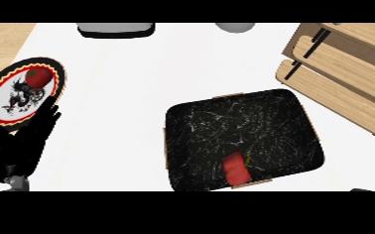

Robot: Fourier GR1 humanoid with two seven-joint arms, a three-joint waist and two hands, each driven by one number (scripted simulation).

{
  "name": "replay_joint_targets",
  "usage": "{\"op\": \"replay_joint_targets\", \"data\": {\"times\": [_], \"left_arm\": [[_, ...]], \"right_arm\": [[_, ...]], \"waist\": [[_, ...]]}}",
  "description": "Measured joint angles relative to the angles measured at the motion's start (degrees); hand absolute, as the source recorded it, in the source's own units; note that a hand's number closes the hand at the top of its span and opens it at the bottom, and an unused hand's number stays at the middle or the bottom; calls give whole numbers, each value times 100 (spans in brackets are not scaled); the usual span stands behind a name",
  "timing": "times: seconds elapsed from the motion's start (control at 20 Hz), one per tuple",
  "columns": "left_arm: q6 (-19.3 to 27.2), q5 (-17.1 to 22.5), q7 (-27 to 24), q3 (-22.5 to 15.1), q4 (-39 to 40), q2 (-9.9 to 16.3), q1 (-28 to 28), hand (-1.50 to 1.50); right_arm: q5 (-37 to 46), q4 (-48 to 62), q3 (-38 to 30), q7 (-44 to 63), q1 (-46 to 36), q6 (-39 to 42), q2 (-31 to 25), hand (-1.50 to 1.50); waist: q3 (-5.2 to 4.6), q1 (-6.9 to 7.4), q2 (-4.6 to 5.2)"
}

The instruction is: Pick the lemon from the tray and place it in the tiered shelf

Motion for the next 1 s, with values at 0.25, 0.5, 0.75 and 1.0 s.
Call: {"op": "replay_joint_targets", "data": {"times": [0.25, 0.5, 0.75, 1.0], "left_arm": [[-59, -10, -15, -4, -68, -11, 53, 0], [-112, -15, -51, 47, 8, 9, -84, 0], [-112, -69, -22, 39, -34, -45, -66, 0], [-188, -97, -150, 90, 125, -47, -99, 0]], "right_arm": [[3, 711, -324, -96, -382, 222, -483, 150], [143, 1292, -440, -214, -315, 180, -975, 150], [148, 2011, -595, -577, -31, -105, -1585, 150], [218, 2720, -578, -816, 64, -907, -1694, 150]], "waist": [[2, 60, 25], [5, 88, 45], [10, 102, 56], [9, 123, 63]]}}
